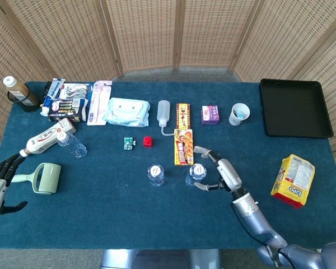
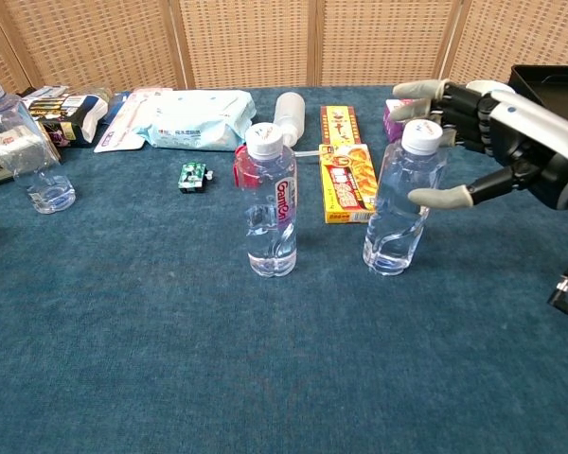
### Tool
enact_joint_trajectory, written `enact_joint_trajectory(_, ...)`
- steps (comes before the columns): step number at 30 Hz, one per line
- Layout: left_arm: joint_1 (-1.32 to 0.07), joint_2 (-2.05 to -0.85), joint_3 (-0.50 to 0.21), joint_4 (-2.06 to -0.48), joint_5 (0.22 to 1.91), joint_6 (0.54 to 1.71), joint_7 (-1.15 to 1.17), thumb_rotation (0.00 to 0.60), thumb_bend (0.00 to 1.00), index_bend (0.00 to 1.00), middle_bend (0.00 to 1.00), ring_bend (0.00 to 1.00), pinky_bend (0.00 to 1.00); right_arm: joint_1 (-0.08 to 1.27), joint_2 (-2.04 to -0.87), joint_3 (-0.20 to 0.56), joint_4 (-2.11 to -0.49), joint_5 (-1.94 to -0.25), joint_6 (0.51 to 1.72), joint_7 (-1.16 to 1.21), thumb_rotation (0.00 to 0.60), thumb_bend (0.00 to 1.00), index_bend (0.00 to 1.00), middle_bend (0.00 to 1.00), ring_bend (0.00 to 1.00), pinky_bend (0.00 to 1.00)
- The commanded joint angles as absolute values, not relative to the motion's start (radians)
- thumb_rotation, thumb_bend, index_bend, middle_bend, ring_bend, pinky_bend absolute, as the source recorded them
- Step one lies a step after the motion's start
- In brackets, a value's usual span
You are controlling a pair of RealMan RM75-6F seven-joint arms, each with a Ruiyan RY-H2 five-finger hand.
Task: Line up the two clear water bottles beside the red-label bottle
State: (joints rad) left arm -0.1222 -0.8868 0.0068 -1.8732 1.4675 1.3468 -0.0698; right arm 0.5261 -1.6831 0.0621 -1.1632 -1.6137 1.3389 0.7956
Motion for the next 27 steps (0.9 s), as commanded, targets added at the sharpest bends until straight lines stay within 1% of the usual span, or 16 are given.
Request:
enact_joint_trajectory(1, -0.122, -0.886, 0.007, -1.873, 1.47, 1.347, -0.073, 0.6, 0.09, 0.0, 0.0, 0.0, 0.16, 0.507, -1.649, 0.05, -1.205, -1.63, 1.371, 0.789, 0.6, 0.22, 0.12, 0.18, 0.16, 0.22)
enact_joint_trajectory(6, -0.119, -0.881, 0.009, -1.873, 1.48, 1.354, -0.087, 0.6, 0.09, 0.0, 0.0, 0.0, 0.16, 0.483, -1.581, 0.035, -1.261, -1.656, 1.418, 0.776, 0.6, 0.22, 0.12, 0.18, 0.17, 0.22)
enact_joint_trajectory(15, -0.114, -0.874, 0.019, -1.873, 1.509, 1.364, -0.104, 0.6, 0.09, 0.0, 0.0, 0.0, 0.16, 0.474, -1.482, 0.024, -1.325, -1.693, 1.452, 0.793, 0.6, 0.2, 0.12, 0.18, 0.19, 0.27)
enact_joint_trajectory(17, -0.115, -0.874, 0.019, -1.872, 1.509, 1.364, -0.105, 0.6, 0.09, 0.0, 0.0, 0.0, 0.16, 0.47, -1.462, 0.024, -1.338, -1.702, 1.467, 0.794, 0.6, 0.18, 0.12, 0.18, 0.19, 0.27)
enact_joint_trajectory(22, -0.114, -0.871, 0.02, -1.87, 1.512, 1.366, -0.115, 0.6, 0.09, 0.0, 0.0, 0.0, 0.16, 0.473, -1.391, 0.033, -1.381, -1.686, 1.453, 0.812, 0.6, 0.06, 0.12, 0.18, 0.19, 0.25)
enact_joint_trajectory(24, -0.114, -0.87, 0.019, -1.868, 1.511, 1.365, -0.117, 0.6, 0.09, 0.0, 0.0, 0.0, 0.16, 0.474, -1.355, 0.035, -1.407, -1.679, 1.441, 0.812, 0.6, 0.04, 0.12, 0.16, 0.16, 0.24)
enact_joint_trajectory(27, -0.115, -0.872, 0.018, -1.866, 1.51, 1.364, -0.117, 0.6, 0.09, 0.0, 0.0, 0.0, 0.16, 0.474, -1.298, 0.033, -1.446, -1.664, 1.413, 0.783, 0.6, 0.02, 0.11, 0.14, 0.13, 0.22)
